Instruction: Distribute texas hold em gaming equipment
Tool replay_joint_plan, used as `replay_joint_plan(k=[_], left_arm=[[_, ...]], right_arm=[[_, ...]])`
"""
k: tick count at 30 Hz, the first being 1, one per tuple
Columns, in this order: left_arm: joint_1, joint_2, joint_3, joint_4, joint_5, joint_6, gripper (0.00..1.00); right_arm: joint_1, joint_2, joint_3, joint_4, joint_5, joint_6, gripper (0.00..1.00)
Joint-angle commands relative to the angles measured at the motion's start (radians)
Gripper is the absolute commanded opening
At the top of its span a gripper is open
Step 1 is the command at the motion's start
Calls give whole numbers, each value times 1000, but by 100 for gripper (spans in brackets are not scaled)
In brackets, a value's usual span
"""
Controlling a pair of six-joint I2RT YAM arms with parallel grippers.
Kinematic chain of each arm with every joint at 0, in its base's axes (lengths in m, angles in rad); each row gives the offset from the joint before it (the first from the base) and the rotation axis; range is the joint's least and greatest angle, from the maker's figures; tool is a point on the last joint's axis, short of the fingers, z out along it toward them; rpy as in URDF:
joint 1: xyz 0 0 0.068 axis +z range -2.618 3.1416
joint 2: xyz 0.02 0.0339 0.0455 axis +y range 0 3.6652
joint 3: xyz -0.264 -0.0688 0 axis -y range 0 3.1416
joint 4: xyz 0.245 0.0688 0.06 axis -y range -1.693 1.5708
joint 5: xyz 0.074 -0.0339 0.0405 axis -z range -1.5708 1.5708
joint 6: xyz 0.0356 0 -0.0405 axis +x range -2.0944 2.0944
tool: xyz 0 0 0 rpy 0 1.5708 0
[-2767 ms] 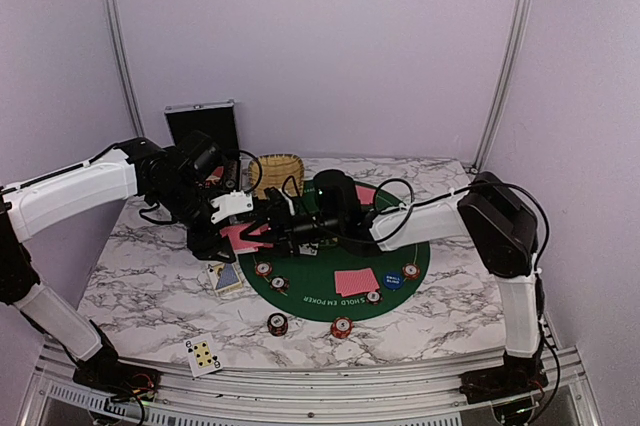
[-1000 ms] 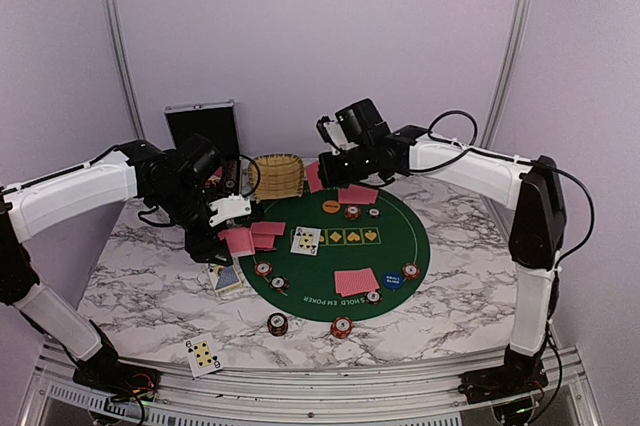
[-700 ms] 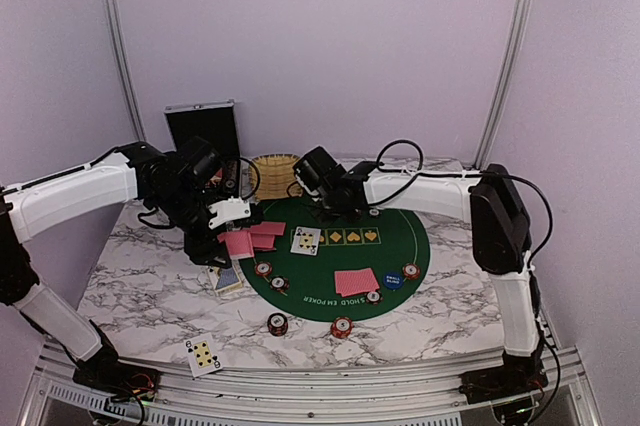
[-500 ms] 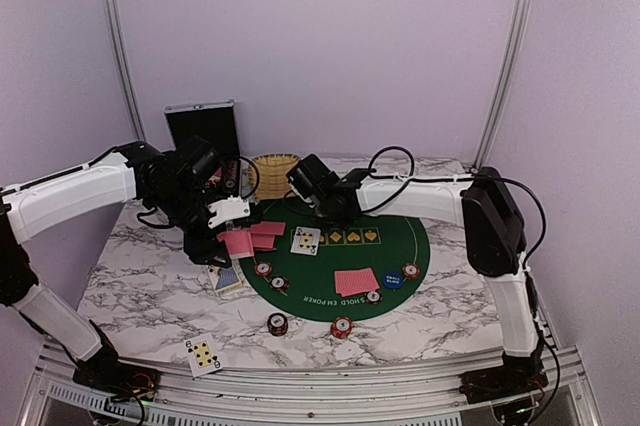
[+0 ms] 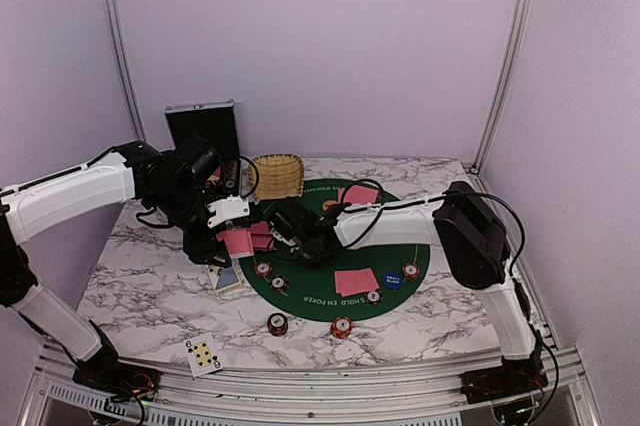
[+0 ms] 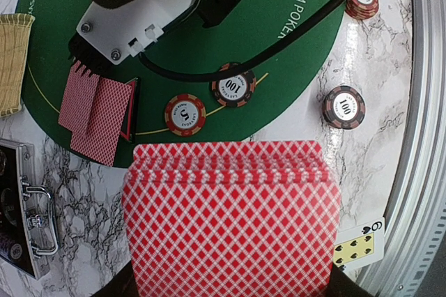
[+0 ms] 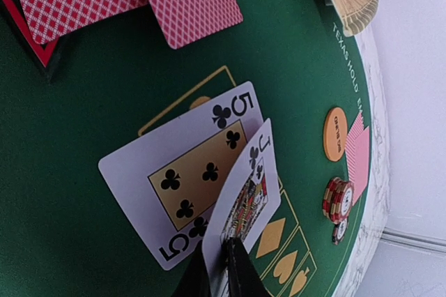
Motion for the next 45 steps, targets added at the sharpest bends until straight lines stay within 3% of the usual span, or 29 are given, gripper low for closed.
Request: replay_joint_plan(k=[1,4,7,9,20,30,35,41,45], left_arm=[[0,-23,6,-12,16,9,3],[1,-23,5,-11,17,8,3],[0,-21,6,-12,18,7,3],[0,-21,7,-12,19,7,3],[0,-24,7,-13,18,6,3],[0,-20,17,-13,23,4,3],[0,-21,15,-13,20,2,3],[0,-10,29,-11,12,-2,3],[0,-6,32,-9,7,-4,3]], right_arm=[[-6,-6,-10,27,-24,13,11],[-6,-17,-32,28,-68,20,24],[-6,-38,-65,43,-114,21,45],[-9,-54,-80,56,-128,19,52],[-79,-185,-84,53,-227,138,56],[-168,-369,-87,73,-582,400,88],[-203,-390,-121,105,-896,580,91],[-210,-391,-293,378,-1220,928,95],[-206,-373,-404,671,-1360,1141,96]])
